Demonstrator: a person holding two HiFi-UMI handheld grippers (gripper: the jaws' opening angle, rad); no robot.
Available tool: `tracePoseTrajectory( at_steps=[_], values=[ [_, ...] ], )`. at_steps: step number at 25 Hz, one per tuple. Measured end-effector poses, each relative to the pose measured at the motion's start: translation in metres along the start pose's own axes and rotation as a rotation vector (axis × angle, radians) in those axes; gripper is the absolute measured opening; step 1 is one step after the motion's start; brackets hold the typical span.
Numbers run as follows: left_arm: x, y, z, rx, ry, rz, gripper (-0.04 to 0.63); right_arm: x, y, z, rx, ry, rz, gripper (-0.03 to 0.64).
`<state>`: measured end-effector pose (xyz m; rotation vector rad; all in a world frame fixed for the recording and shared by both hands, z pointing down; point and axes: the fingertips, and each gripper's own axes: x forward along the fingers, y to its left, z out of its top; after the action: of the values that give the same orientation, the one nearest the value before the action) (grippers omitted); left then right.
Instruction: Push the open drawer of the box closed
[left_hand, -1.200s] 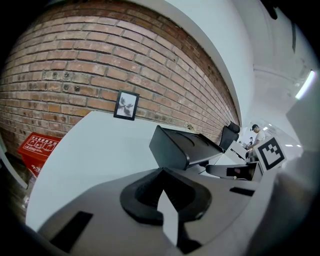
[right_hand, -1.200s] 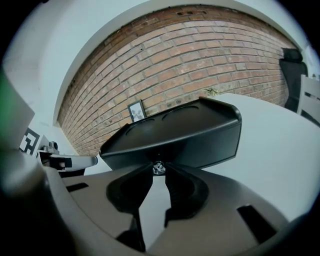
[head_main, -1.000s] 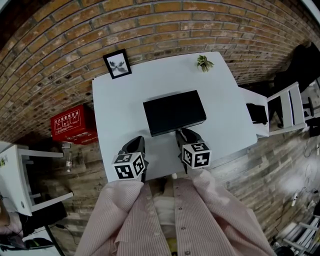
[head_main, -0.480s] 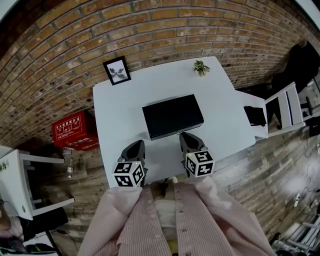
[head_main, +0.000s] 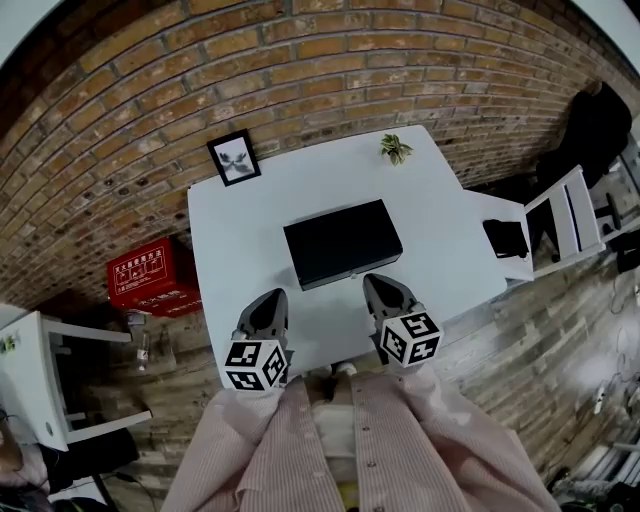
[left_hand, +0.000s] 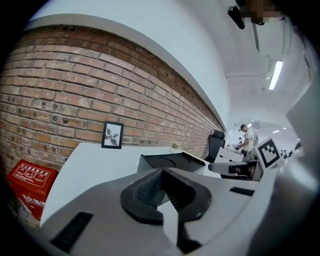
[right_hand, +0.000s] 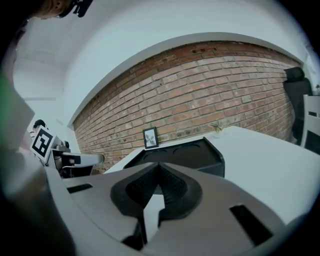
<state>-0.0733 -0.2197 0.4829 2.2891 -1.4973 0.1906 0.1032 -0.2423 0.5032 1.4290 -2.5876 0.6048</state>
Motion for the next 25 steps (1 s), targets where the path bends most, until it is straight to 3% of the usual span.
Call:
tracePoseTrajectory(
  at_steps=[12, 25],
  values=[
    [-0.021, -0.018, 0.041, 0.126, -0.099, -0.034, -0.006, -0.031, 0.019, 0.050, -0.077, -0.133, 0.106, 0.005],
    [-0.044, -0.017, 0.072, 0.179, -0.167, 0.003, -0.006, -0.066, 0.017, 0.093, -0.109, -0.260, 0.071, 0.005]
  ],
)
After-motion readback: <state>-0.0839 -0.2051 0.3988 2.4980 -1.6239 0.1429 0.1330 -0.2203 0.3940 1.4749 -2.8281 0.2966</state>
